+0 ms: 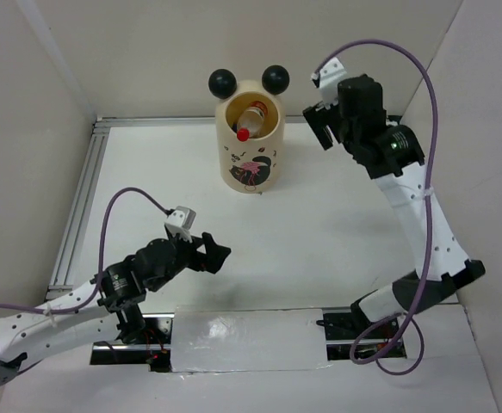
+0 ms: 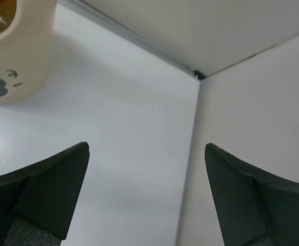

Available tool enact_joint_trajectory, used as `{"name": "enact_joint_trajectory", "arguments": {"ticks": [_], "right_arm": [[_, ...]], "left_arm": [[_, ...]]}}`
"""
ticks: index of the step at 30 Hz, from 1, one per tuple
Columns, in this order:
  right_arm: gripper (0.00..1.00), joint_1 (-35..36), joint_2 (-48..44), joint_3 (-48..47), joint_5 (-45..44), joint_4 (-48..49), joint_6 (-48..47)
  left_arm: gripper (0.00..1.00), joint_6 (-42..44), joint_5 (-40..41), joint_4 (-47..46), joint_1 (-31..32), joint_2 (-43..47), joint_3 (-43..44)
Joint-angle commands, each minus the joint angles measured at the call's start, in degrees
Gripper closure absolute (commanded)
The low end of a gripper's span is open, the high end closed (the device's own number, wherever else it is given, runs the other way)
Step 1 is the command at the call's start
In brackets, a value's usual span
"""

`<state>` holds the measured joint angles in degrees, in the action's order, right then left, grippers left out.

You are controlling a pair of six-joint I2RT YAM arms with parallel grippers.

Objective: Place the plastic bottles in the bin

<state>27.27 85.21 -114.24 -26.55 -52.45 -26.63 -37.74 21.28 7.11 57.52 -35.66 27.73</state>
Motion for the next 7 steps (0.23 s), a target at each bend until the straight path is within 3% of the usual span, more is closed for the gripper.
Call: {"name": "enact_joint_trajectory", "arguments": {"ticks": [1,7], "right_arm": [[0.0,0.51,-4.51,10.58,4.84,7.86,14.93],[0.0,1.74,-14.62,25.1,1.41,12.36,18.55]], "left_arm": [[0.0,1.79,2.27,-3.08,-0.65,-2.57,6.01],[0.0,2.93,5.62,-0.18,-0.65,-5.82,13.31]]}}
